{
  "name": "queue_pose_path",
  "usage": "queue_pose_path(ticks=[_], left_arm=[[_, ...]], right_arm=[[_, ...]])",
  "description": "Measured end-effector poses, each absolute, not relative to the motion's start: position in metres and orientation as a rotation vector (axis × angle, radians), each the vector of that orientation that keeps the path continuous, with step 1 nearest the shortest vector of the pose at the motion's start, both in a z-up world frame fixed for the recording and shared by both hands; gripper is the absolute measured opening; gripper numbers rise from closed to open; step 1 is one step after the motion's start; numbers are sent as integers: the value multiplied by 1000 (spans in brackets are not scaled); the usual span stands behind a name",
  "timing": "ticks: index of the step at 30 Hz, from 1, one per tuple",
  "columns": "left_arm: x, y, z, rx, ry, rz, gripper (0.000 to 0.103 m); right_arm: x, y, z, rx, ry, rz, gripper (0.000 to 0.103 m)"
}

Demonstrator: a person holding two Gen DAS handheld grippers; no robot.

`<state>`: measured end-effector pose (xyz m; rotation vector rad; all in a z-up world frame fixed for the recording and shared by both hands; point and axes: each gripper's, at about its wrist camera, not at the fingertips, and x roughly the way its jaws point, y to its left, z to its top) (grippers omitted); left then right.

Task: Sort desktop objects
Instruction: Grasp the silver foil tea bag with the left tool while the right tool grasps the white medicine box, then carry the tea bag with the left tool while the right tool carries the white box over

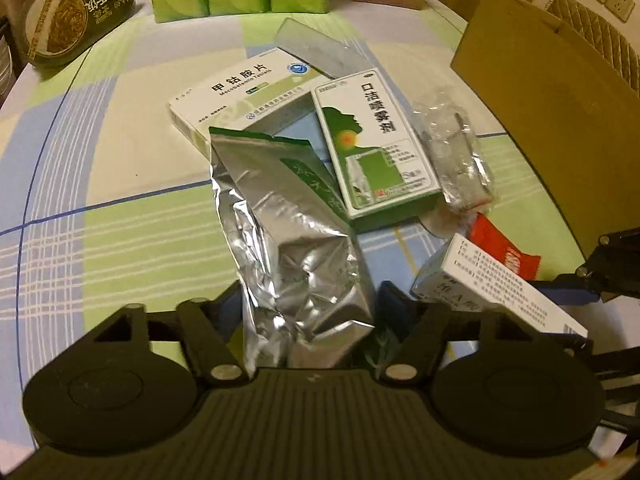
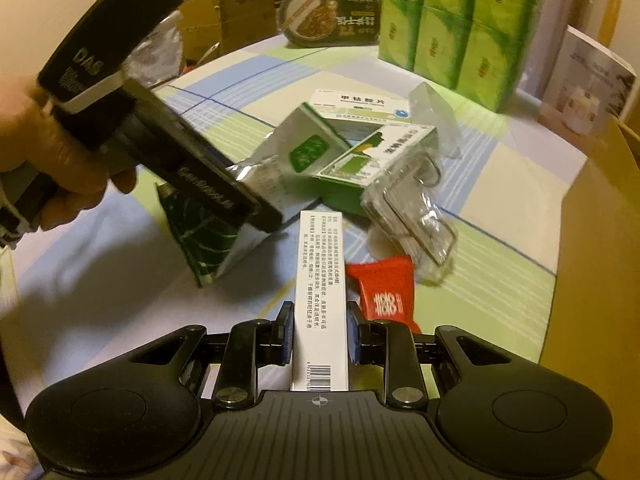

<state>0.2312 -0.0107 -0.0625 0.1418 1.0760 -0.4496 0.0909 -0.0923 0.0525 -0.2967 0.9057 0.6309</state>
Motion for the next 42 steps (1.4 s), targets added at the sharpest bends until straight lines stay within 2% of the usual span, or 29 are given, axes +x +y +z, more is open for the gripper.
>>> queue_pose_path(ticks=[11,14,18,28,32,34,36,42], left_arm=[[128,8,-53,206,1127,-470,56],[110,11,-50,212,1151,-493,59],[109,14,-52,230,1175,-490,74],[135,1,-63,282,1239,-506,79],[134,-9,-65,358,1241,-503,79],[131,-13,-65,388,1233,-515,77],[129,-14,-63,393,1226,-531,70],[121,-16,-55,432,1194,-575,52]], right_arm=[[37,-128,59,-217,962,557,23],[22,-134,56,-209,976,541,23],[11,-136,54,-222,972,535,23],[11,-135,48,-248,947,541,23],[12,-134,43,-268,966,549,28],[12,-133,40,-275,973,552,35],[12,-134,39,-281,979,555,41],[17,-132,39,-282,994,570,42]])
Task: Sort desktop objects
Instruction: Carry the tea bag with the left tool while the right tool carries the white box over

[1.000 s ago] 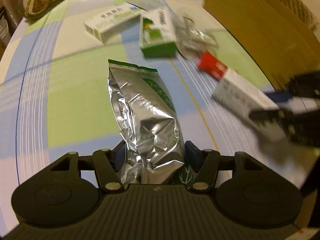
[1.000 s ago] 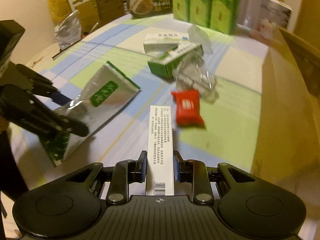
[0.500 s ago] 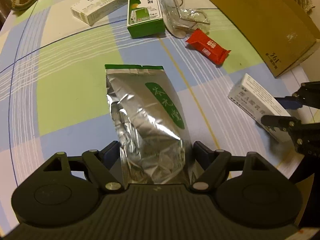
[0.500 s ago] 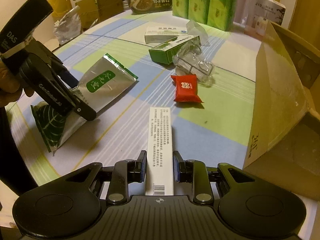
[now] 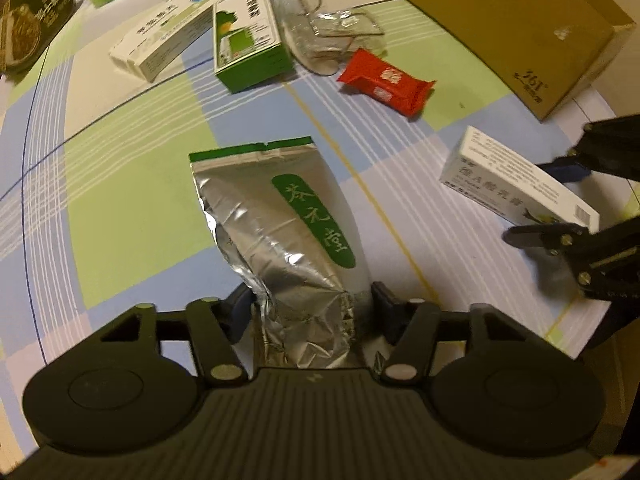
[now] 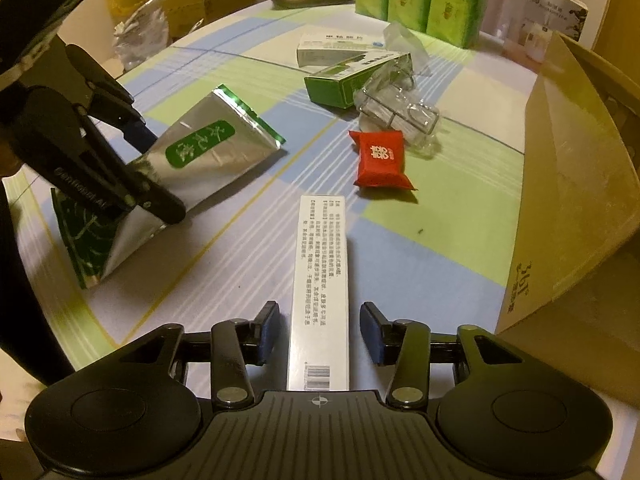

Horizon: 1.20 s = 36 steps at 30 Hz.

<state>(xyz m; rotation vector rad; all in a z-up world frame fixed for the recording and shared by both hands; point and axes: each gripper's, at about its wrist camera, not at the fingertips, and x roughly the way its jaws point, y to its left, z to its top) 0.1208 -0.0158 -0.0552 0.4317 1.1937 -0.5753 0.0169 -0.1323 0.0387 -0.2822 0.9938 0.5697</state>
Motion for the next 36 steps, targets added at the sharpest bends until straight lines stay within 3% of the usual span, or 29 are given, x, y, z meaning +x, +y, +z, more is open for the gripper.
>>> queue_pose_path(ticks=[7,13,17,21,24,36], left_arm=[[115,-13,-53,427,1197,-605,52],[115,-14,-58,451,1208,-593,64],[114,-16,-60,477,1214,-596,66],[112,-17,-56,505,1206,-620,53],[109,-18,-51,528,1197,-630,48],[96,-15,-28,514,1169,-666,43]], right_arm=[[27,-125,37,-318,1015,594,42],[29,-124,37,-322,1016,592,41],[27,-123,37,-313,1012,593,23],[24,-125,39,-296,1006,589,23],[19,-128,46,-284,989,580,23],[3,-142,74,-242,922,540,23]])
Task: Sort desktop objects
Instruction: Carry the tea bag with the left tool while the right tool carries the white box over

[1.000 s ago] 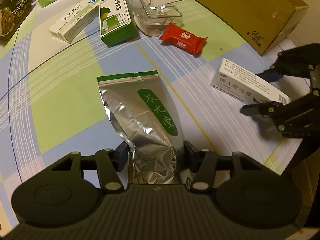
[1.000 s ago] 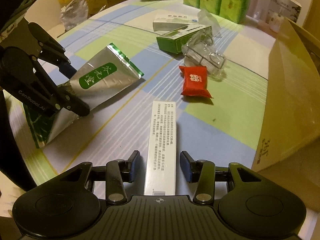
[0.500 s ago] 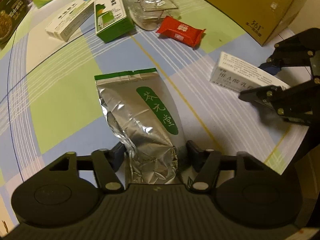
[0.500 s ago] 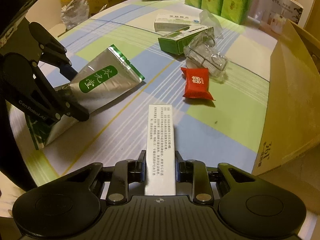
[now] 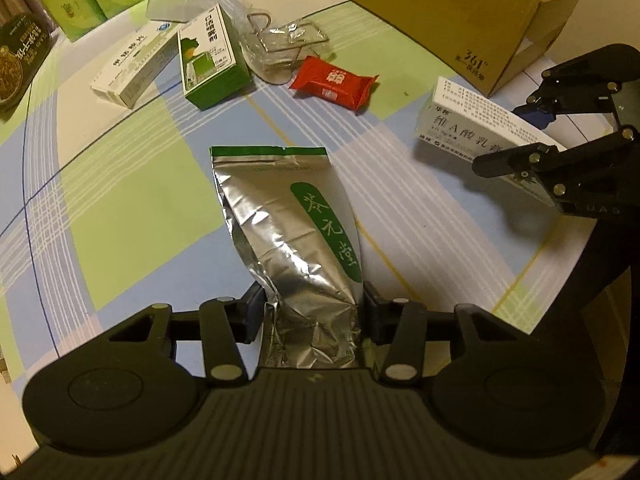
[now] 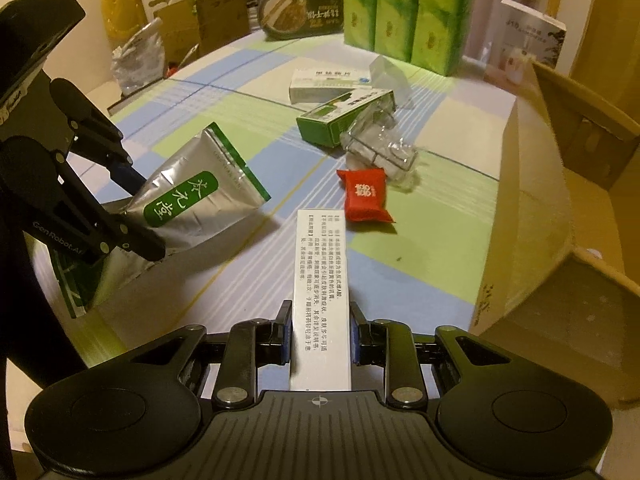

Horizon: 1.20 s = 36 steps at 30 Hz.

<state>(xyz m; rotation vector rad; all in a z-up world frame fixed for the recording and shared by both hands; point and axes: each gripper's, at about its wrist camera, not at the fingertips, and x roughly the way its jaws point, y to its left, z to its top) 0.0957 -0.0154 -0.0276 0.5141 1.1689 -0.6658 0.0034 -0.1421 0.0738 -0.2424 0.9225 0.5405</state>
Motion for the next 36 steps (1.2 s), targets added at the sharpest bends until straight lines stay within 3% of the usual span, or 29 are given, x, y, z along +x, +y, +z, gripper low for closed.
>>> queue_pose_path(ticks=[18,36], left_arm=[[91,-40,-2,547,1124,-700,43],[130,-124,82,553,1009,-763,43]], right_arm=[[-7,-160,104,-200,850,495,23],[28,-216,201,-114,676,357,23]])
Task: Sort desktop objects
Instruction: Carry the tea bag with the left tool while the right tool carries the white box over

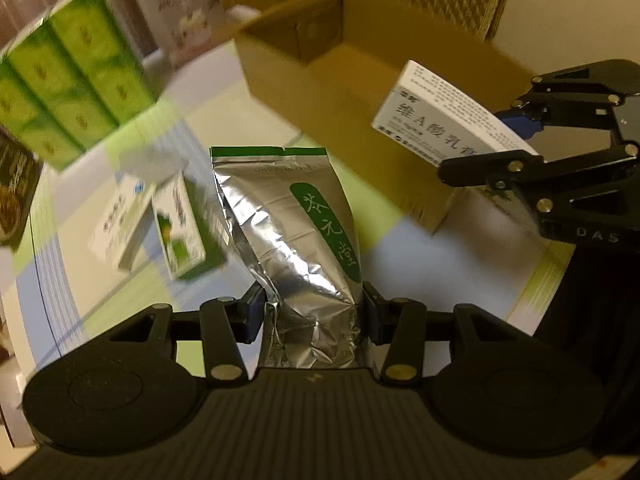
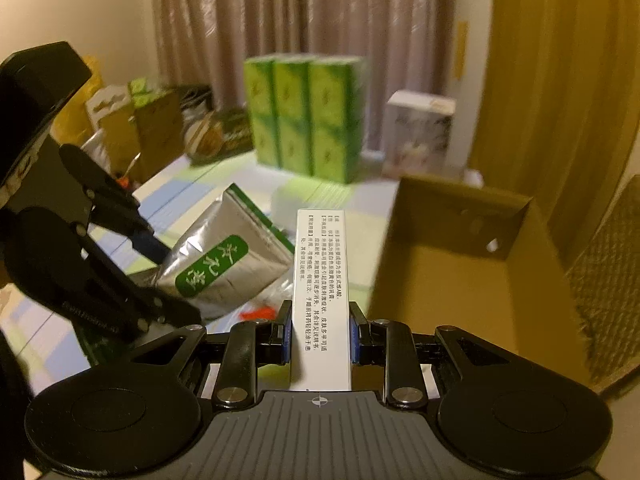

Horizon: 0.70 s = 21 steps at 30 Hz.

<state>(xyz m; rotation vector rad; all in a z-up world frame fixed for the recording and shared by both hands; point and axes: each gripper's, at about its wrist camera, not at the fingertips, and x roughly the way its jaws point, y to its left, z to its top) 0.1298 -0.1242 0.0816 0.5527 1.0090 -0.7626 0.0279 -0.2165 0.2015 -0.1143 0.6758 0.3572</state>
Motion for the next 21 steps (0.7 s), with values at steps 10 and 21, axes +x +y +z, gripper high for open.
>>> queue_pose_path(ticks=[10,21], left_arm=[[146,-189,118,476,971,-830,43],[174,-249,115,293,1016,-817,43]], right_arm=[[57,-287,215,-73,668,208,23],[84,-344,195,-9,706,97,23]])
